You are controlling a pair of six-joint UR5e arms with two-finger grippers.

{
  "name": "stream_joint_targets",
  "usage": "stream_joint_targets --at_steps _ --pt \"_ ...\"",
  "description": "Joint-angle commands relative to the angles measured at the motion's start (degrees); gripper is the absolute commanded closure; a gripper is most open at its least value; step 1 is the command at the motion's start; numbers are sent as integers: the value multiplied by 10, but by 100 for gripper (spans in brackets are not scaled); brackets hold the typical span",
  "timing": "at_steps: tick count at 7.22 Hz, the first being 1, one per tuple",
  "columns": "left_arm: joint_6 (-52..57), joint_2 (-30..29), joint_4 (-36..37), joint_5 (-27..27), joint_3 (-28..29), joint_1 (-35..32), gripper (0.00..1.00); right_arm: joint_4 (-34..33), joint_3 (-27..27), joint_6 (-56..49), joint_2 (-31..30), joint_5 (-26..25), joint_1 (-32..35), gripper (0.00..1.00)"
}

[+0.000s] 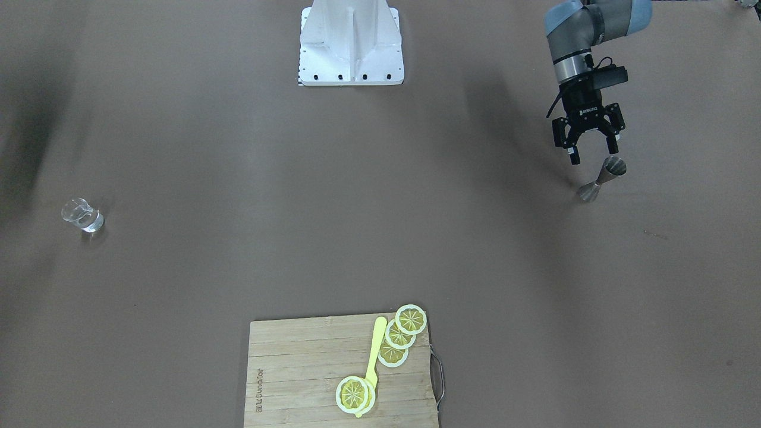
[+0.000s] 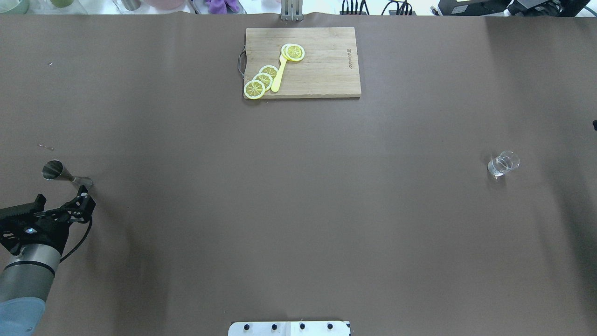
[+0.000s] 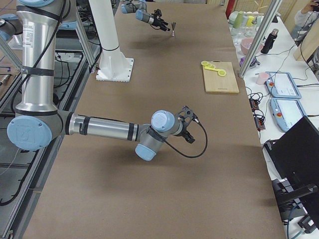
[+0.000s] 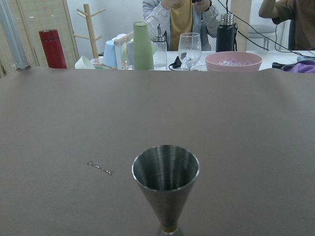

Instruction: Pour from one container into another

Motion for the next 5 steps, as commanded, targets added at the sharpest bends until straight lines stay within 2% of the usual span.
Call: stream_joint_targets --at_steps 1,3,5 --pt "-3 -24 -2 38 28 0 4 138 -57 0 -5 -5 -35 0" --pt "-18 -35 -4 62 66 0 4 224 -117 0 13 16 -43 0" --pt "-20 -34 -7 68 74 -1 5 234 -127 1 23 42 -42 0"
